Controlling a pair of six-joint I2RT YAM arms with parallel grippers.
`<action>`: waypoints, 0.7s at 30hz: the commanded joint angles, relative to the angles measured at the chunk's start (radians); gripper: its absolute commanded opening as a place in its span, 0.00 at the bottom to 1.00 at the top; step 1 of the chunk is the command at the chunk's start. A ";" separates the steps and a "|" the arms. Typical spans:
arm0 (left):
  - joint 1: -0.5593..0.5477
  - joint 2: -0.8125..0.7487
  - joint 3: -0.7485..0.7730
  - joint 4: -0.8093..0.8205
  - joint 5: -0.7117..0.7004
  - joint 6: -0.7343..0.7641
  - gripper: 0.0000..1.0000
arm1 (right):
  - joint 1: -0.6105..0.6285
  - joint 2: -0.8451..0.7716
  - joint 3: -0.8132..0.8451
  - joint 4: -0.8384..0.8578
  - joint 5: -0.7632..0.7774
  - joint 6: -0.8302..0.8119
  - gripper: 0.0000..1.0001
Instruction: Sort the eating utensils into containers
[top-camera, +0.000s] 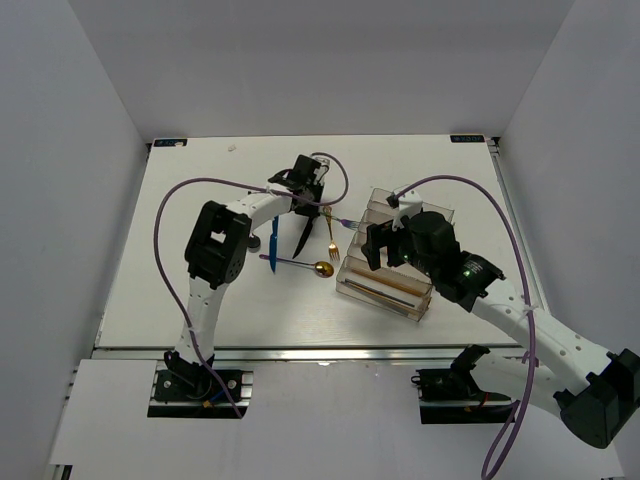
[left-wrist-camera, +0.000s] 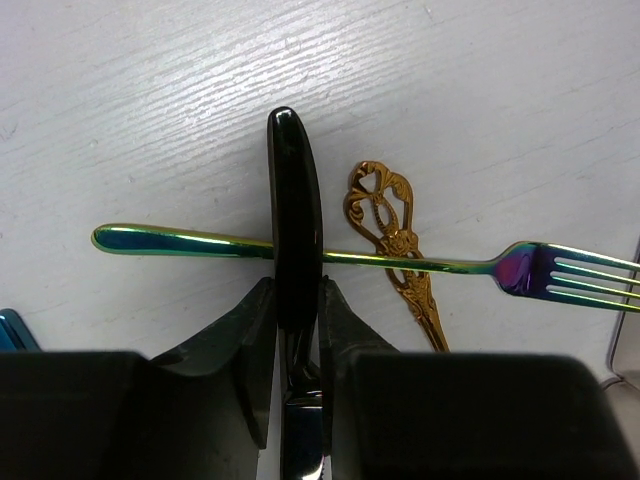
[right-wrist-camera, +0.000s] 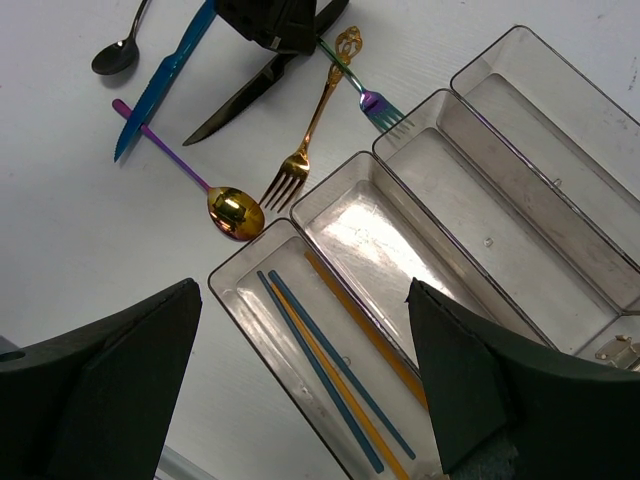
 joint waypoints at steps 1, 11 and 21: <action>-0.004 -0.044 -0.079 -0.042 -0.011 -0.018 0.05 | -0.005 -0.014 -0.005 0.043 -0.005 -0.012 0.89; -0.004 -0.224 -0.120 0.035 -0.086 -0.088 0.00 | -0.005 -0.016 -0.024 0.078 0.001 0.017 0.89; -0.004 -0.313 -0.119 0.073 -0.095 -0.119 0.00 | -0.008 -0.014 -0.034 0.090 0.033 0.034 0.89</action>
